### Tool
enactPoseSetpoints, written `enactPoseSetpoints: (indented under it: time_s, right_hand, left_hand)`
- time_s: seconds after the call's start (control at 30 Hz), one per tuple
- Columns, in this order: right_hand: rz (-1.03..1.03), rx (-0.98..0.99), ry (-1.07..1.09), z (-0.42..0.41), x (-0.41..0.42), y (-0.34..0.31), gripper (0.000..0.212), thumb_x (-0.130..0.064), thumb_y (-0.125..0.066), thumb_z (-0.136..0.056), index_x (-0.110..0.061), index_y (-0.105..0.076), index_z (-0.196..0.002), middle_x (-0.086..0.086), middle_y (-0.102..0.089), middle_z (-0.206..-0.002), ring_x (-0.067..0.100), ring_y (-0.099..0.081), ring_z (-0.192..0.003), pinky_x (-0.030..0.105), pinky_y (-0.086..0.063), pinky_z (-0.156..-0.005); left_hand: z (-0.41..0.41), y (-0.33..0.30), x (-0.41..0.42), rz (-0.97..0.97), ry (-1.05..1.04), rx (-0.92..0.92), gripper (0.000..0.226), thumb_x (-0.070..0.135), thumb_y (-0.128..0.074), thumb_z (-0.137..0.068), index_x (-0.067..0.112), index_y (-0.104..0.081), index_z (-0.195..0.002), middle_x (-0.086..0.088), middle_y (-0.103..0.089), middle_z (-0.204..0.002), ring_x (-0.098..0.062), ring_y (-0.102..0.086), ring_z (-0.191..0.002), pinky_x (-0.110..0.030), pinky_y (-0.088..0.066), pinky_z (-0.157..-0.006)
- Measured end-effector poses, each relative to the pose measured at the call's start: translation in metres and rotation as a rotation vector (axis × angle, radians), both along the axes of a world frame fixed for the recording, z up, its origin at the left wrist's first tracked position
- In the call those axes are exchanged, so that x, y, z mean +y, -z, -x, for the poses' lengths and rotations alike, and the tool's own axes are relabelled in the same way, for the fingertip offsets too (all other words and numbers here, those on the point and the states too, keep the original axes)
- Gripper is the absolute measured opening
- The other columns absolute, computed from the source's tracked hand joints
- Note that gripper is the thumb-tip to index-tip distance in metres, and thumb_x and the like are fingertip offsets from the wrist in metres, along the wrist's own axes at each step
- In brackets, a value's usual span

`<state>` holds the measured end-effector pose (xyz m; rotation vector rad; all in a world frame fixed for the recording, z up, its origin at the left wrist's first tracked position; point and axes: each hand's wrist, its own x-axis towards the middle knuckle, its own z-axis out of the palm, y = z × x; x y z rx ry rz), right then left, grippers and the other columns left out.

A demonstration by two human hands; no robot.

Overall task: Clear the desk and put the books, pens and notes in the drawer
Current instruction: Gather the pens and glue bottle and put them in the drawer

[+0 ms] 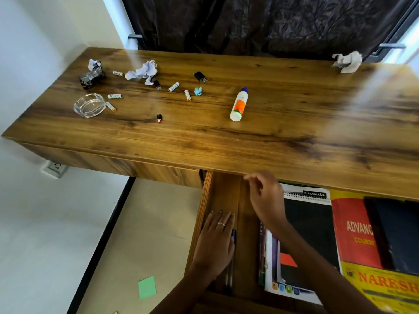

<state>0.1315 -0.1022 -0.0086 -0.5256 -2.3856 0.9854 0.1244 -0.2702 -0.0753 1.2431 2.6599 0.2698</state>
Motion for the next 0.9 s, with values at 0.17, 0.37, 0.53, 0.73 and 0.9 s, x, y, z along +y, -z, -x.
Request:
enactPoseSetpoints:
  time_s: [0.17, 0.37, 0.53, 0.73, 0.9]
  right_hand:
    - [-0.162, -0.071, 0.002, 0.076, 0.042, -0.026, 0.027, -0.005, -0.051, -0.087, -0.006, -0.059, -0.113, 0.011, -0.055, -0.111, 0.017, -0.051, -0.095, 0.021, -0.039, -0.075]
    - [-0.283, -0.362, -0.091, 0.169, 0.086, -0.014, 0.05, -0.03, -0.048, -0.091, -0.021, -0.035, -0.139, 0.017, -0.031, -0.142, 0.037, -0.034, -0.125, 0.041, -0.032, -0.098]
    - [-0.195, -0.545, -0.093, 0.207, 0.097, -0.008, 0.058, -0.048, -0.043, -0.093, -0.027, -0.027, -0.144, 0.015, -0.002, -0.155, 0.045, -0.016, -0.136, 0.052, -0.026, -0.109]
    - [-0.229, -0.479, 0.036, 0.212, 0.091, 0.01, 0.045, -0.028, -0.052, -0.092, -0.017, -0.04, -0.133, 0.019, -0.017, -0.149, 0.039, -0.036, -0.129, 0.05, -0.044, -0.098]
    - [-0.279, -0.386, 0.127, 0.188, 0.086, 0.013, 0.037, -0.018, -0.049, -0.094, -0.014, -0.05, -0.131, 0.017, -0.023, -0.151, 0.035, -0.053, -0.116, 0.043, -0.05, -0.092]
  left_hand:
    - [0.03, -0.01, 0.005, -0.067, -0.049, 0.084, 0.058, 0.034, -0.037, -0.088, 0.016, -0.038, -0.143, -0.003, -0.035, -0.151, -0.021, -0.031, -0.14, -0.044, -0.016, -0.113]
    - [0.054, -0.001, -0.006, -0.028, -0.182, 0.063, 0.066, 0.035, -0.038, -0.092, 0.014, -0.015, -0.151, -0.005, -0.01, -0.159, -0.021, -0.01, -0.145, -0.042, -0.01, -0.116]
    - [0.052, 0.002, -0.003, -0.013, -0.144, 0.064, 0.067, 0.039, -0.035, -0.091, 0.013, -0.017, -0.15, -0.004, -0.016, -0.158, -0.021, -0.013, -0.145, -0.042, -0.01, -0.114]
    - [0.053, 0.006, -0.003, -0.017, -0.132, 0.074, 0.073, 0.039, -0.048, -0.09, 0.012, -0.019, -0.15, -0.005, -0.016, -0.158, -0.022, -0.014, -0.145, -0.041, -0.012, -0.114]
    - [0.053, 0.008, -0.003, -0.019, -0.132, 0.076, 0.074, 0.039, -0.049, -0.089, 0.012, -0.018, -0.15, -0.005, -0.015, -0.158, -0.023, -0.015, -0.145, -0.04, -0.013, -0.114]
